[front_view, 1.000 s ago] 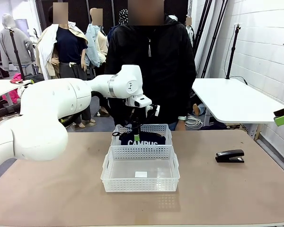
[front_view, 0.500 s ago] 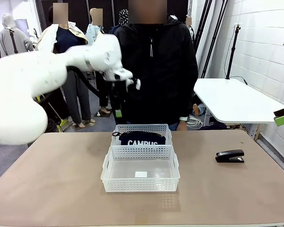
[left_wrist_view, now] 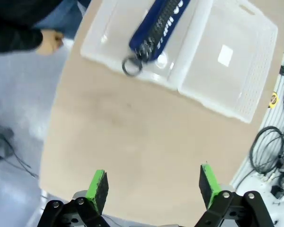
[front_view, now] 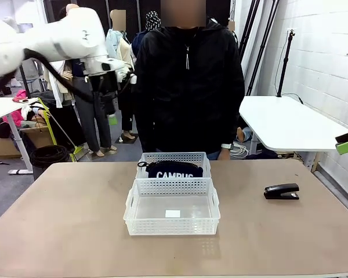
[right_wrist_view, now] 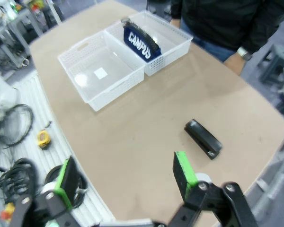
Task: Distribute items into two baskets.
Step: Pick up the Stapler that the person points to.
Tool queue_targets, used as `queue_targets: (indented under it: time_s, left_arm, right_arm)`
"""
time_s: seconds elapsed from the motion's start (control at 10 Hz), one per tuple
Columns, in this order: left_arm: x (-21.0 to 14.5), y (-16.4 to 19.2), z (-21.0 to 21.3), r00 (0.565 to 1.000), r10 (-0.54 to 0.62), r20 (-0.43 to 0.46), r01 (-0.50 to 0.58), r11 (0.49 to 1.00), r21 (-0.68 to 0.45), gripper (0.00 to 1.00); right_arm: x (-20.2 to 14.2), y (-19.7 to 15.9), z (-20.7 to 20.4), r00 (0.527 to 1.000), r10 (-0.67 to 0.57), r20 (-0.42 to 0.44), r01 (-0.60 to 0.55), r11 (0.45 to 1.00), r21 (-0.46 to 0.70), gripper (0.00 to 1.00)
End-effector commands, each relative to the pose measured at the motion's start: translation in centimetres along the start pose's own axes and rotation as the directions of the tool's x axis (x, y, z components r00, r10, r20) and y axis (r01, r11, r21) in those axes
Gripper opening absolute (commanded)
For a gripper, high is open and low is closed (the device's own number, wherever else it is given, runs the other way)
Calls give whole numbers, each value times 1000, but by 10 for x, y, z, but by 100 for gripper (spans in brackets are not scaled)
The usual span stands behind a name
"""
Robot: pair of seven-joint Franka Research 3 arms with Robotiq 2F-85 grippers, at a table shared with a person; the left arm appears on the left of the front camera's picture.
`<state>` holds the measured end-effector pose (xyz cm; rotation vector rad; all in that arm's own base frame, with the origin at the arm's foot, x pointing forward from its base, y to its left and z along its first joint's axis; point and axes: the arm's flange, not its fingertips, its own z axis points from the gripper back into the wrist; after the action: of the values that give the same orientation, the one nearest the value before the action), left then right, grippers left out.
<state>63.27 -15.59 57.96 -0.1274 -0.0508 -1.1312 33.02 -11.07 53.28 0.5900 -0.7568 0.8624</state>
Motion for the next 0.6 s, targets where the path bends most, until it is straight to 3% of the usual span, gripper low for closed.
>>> queue_targets:
  time_s: [0.0,0.2,0.4,0.5]
  left_arm:
    - [-90,-62,-41,997,75,21,-76,997,25,100]
    - [-152,-60,-39,979,202,-3,-201,979,30,100]
    - [-227,-51,-34,940,309,147,-309,951,-23,100]
    - [-262,-52,-27,889,343,303,-343,938,-55,100]
  right_arm:
    - [1,-1,-1,1000,9,23,-9,1000,8,100]
    - [1,-1,-1,1000,9,23,-9,1000,8,100]
    - [1,-1,-1,1000,9,23,-9,1000,8,100]
    - [1,-1,-1,1000,9,23,-9,1000,8,100]
